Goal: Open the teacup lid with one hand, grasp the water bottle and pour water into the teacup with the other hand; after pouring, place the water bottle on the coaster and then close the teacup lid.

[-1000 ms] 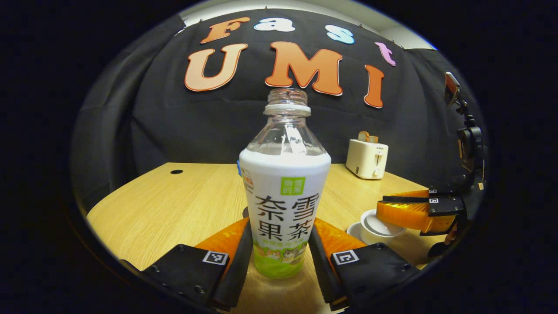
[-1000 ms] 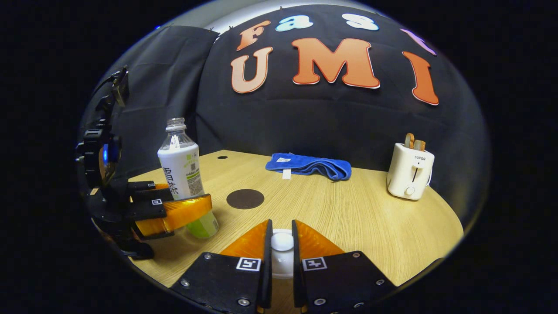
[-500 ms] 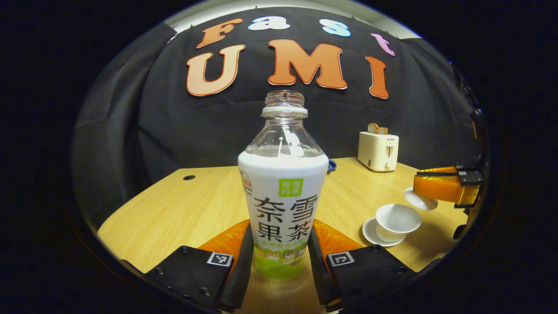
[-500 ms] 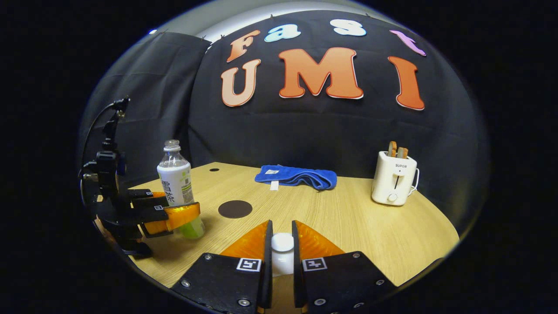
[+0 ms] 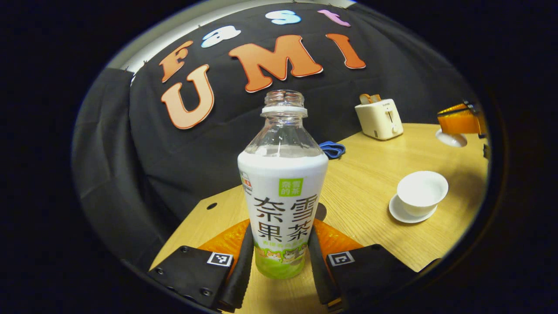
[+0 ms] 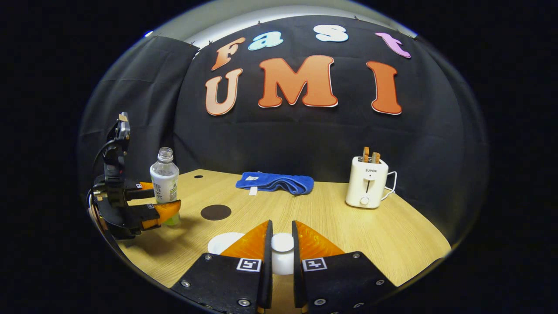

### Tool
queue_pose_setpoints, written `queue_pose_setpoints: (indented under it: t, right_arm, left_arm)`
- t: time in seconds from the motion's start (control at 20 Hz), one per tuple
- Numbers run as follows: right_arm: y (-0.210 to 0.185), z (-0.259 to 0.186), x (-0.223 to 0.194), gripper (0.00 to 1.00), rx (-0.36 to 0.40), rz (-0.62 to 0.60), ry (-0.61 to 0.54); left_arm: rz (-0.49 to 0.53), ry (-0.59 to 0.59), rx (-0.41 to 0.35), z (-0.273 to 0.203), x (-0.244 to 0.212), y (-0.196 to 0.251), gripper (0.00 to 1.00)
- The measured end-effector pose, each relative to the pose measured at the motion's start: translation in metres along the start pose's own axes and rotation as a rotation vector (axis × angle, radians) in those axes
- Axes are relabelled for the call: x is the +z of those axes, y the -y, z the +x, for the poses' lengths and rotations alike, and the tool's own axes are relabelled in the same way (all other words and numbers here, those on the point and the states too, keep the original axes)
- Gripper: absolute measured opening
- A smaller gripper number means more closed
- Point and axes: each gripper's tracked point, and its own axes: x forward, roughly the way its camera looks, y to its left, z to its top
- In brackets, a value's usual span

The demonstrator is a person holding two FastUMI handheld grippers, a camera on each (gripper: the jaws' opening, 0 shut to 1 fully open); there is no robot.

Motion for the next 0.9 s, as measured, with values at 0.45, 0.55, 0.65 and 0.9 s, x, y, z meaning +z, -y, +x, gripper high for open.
queue_pose_setpoints:
  t: [0.45, 0.55, 0.65, 0.9]
  right_arm:
    - [0.046, -0.021, 0.009, 0.2, -0.099, 0.021, 0.052]
    - [0.052, -0.024, 0.007, 0.2, -0.112, 0.02, 0.053]
    - [0.058, -0.026, 0.005, 0.2, -0.124, 0.019, 0.053]
    - [0.066, -0.031, 0.006, 0.2, -0.132, 0.022, 0.056]
  left_arm:
    - [0.291, -0.01, -0.019, 0.008, 0.008, 0.018, 0.65]
    - [0.354, -0.002, -0.026, 0.007, 0.012, 0.021, 0.65]
    - [0.437, 0.006, -0.033, 0.007, 0.014, 0.028, 0.65]
    - [0.611, 0.004, -0.055, 0.008, 0.012, 0.047, 0.65]
